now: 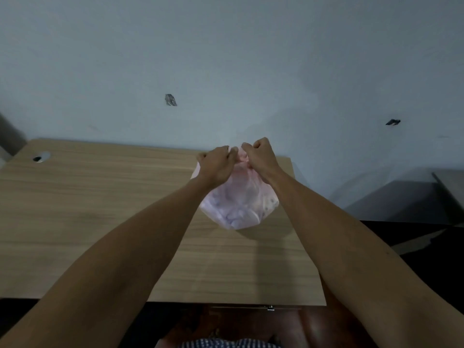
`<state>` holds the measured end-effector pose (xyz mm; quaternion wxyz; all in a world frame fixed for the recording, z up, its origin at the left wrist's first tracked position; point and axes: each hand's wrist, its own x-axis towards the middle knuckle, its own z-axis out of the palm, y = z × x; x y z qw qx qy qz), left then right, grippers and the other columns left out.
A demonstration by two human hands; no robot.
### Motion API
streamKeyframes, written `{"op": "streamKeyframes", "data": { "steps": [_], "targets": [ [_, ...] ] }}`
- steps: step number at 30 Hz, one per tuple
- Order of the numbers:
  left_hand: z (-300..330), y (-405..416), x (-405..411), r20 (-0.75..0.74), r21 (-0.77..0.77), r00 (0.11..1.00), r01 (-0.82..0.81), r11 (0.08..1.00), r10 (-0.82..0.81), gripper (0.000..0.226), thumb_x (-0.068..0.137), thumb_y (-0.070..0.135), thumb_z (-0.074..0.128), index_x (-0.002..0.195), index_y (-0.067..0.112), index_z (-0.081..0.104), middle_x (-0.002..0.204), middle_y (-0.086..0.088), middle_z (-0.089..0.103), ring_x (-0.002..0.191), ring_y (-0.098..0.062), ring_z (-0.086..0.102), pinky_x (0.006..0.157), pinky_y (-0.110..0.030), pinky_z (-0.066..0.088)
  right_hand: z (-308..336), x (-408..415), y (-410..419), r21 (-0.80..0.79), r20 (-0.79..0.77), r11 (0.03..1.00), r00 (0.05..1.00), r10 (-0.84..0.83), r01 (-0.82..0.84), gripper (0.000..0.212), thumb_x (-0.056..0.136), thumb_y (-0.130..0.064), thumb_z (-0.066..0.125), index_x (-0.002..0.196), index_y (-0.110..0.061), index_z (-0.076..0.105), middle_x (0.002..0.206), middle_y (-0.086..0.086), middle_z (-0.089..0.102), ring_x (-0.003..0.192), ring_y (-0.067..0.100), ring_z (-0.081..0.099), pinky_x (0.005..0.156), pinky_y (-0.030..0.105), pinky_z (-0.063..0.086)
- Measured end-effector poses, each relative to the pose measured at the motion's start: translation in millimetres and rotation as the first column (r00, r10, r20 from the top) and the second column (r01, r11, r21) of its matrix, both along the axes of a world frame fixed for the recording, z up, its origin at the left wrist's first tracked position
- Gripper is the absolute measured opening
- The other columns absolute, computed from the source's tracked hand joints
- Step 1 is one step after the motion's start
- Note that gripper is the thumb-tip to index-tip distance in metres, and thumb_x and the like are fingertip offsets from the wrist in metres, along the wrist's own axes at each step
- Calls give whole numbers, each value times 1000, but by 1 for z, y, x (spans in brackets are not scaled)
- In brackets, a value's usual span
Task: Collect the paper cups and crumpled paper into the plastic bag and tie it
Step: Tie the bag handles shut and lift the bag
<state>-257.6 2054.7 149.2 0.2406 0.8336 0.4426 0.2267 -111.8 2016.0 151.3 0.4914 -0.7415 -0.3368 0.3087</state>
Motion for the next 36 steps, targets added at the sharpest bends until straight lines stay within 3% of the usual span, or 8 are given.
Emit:
{"op": "streamKeyframes", "data": {
  "steps": [5, 11, 18, 21, 25, 31, 34, 36],
  "targets": [
    [6, 10, -9, 251, -533, 968, 129, 836, 11, 38, 95, 27, 47, 76, 3, 70, 84, -15, 71, 79, -22, 59, 77, -36, 43, 3, -1, -2, 52, 42, 998, 998, 35, -37, 45, 95, -51, 46, 63, -21, 40, 59, -7, 44, 59, 15, 42, 60, 31, 34],
    [1, 15, -10, 296, -704, 947, 128, 698, 126, 28, 81, 23, 52, 84, 4, 72, 83, -8, 72, 81, -23, 63, 77, -36, 48, -3, -7, -2, 18, 316, 993, 943, 101, -113, 70, 105, -55, 39, 54, -8, 35, 53, 5, 41, 50, 17, 43, 58, 39, 40],
    [-25, 31, -12, 303, -762, 907, 46, 646, 292, 28, 94, 25, 56, 73, 9, 64, 73, -3, 64, 77, -22, 57, 76, -34, 44, -17, 1, -14, -52, 342, 969, 907, 245, -242, 81, 96, -73, 35, 67, -3, 63, 63, 2, 71, 69, 12, 69, 99, 50, 47],
    [-33, 33, -12, 265, -759, 916, 6, 651, 300, 29, 96, 25, 55, 74, 12, 68, 75, -1, 65, 76, -19, 57, 72, -32, 42, -25, -3, -15, -124, 67, 914, 916, 395, -385, 63, 90, -74, 52, 94, -14, 69, 103, -3, 76, 108, 23, 70, 107, 50, 47],
    [-40, 37, -12, 212, -777, 916, -53, 627, 340, 24, 100, 32, 56, 84, 18, 67, 88, 3, 65, 85, -16, 57, 75, -29, 41, -39, -8, -13, -21, -202, 895, 878, 433, -446, 32, 90, -35, 77, 111, -12, 76, 118, 1, 75, 113, 20, 70, 106, 39, 51],
    [-45, 45, -14, 213, -690, 877, -178, 702, 431, 28, 90, 33, 63, 79, 7, 69, 75, -3, 59, 66, -18, 50, 54, -26, 37, -40, -4, -1, -58, -68, 905, 906, 418, -422, 33, 98, -29, 68, 106, 3, 76, 122, 13, 69, 107, 29, 70, 92, 38, 56],
    [-44, 51, -18, 134, -622, 868, -301, 723, 477, 36, 90, 39, 68, 76, 5, 68, 68, -4, 58, 64, -21, 58, 41, -18, 37, -43, 3, 2, -177, 59, 894, 902, 427, -411, 41, 100, -36, 64, 102, 3, 76, 156, 11, 38, 138, 26, 47, 107, 33, 42],
    [-45, 61, -30, 93, -573, 852, -378, 727, 516, 37, 92, 38, 68, 79, 4, 71, 79, -12, 69, 83, -28, 71, 54, -23, 50, -48, 19, -3, -261, 115, 885, 898, 424, -384, 41, 99, -40, 64, 104, -1, 76, 165, 8, 20, 148, 21, 32, 113, 30, 33]
  ]
}}
